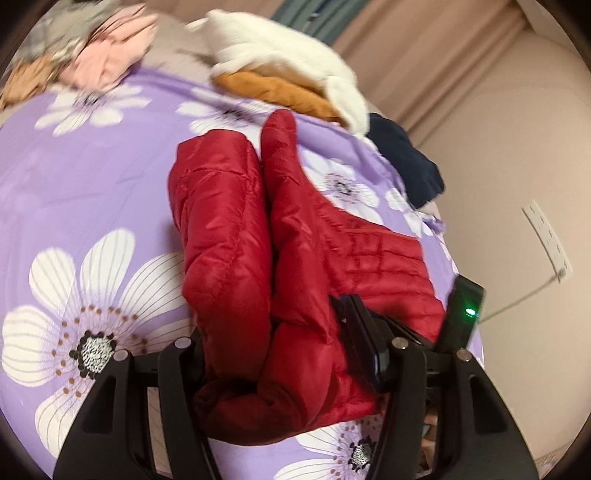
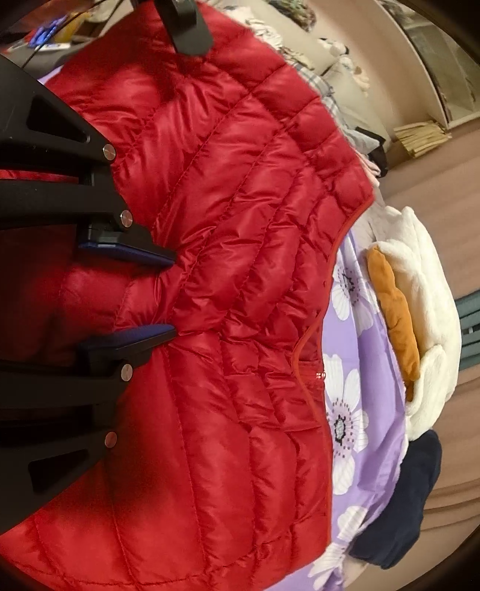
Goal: Fold large clothes
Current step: 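Grasp the red jacket at the collar seam with the right tool and lift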
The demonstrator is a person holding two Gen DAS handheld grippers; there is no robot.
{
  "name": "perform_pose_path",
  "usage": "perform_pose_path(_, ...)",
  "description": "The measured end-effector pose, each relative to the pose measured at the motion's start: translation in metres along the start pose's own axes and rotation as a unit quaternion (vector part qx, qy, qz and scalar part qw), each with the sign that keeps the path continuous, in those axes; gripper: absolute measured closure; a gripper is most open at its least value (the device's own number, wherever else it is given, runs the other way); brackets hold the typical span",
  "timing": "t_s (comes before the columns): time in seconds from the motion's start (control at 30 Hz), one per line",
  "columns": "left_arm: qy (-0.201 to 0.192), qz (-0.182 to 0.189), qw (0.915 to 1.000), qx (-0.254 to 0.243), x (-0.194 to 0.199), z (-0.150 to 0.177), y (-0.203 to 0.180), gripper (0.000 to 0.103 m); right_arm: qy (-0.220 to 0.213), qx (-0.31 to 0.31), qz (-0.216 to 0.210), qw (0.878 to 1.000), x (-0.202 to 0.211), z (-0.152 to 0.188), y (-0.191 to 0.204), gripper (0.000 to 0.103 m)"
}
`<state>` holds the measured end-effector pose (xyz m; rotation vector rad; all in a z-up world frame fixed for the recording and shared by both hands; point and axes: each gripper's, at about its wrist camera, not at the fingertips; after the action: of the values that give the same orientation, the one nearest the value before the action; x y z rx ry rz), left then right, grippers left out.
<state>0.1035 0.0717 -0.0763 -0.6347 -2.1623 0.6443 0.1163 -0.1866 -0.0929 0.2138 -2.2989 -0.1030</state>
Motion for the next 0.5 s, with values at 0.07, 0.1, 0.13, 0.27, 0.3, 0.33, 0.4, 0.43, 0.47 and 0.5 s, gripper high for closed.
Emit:
perform_pose_path(0.07, 0.001, 0.004, 0.9998, -0.017, 0.0, 0.0, -0.011, 0.045, 0.001, -0.008, -0.007, 1.0, 0.0, 0.0, -0.003, 0.068)
perform_pose_path(0.1, 0.003, 0.006, 0.9995, -0.03, -0.001, 0.001, -0.019, 0.045, 0.001, -0.014, -0.011, 1.0, 0.001, 0.0, -0.004, 0.068)
perform_pose_path(0.13, 0.005, 0.008, 0.9991, -0.041, -0.001, 0.002, -0.026, 0.045, 0.001, -0.018, -0.015, 1.0, 0.001, 0.001, -0.005, 0.068)
perform_pose_path(0.27, 0.013, 0.013, 0.9968, -0.078, -0.011, 0.006, -0.049, 0.045, 0.003, -0.043, -0.03, 0.999, 0.002, 0.002, -0.012, 0.068)
perform_pose_path(0.3, 0.016, 0.015, 0.9961, -0.086, -0.013, 0.007, -0.054, 0.045, 0.004, -0.05, -0.037, 0.998, 0.002, 0.002, -0.014, 0.068)
perform_pose_path(0.33, 0.02, 0.016, 0.9954, -0.092, -0.016, 0.008, -0.059, 0.045, 0.005, -0.059, -0.045, 0.997, 0.002, 0.002, -0.017, 0.068)
perform_pose_path(0.4, 0.027, 0.021, 0.994, -0.103, -0.02, 0.011, -0.066, 0.045, 0.008, -0.077, -0.061, 0.995, 0.001, 0.003, -0.023, 0.069)
perform_pose_path(0.43, 0.031, 0.023, 0.9933, -0.109, -0.022, 0.013, -0.068, 0.045, 0.011, -0.086, -0.07, 0.994, 0.001, 0.003, -0.026, 0.069)
perform_pose_path(0.47, 0.035, 0.024, 0.9927, -0.113, -0.025, 0.014, -0.071, 0.045, 0.014, -0.093, -0.076, 0.993, 0.0, 0.003, -0.028, 0.069)
perform_pose_path(0.5, 0.04, 0.026, 0.9921, -0.116, -0.027, 0.015, -0.073, 0.045, 0.018, -0.103, -0.086, 0.991, -0.001, 0.003, -0.032, 0.069)
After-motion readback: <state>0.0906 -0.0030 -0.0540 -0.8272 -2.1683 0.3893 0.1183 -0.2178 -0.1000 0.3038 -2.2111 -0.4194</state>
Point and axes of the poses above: each gripper's, at about its wrist camera, not at the fingertips, and x roughly against the way its jaws point, y to its left, z to its underside, and after that the axes turned 13 degrees about z, right-handed
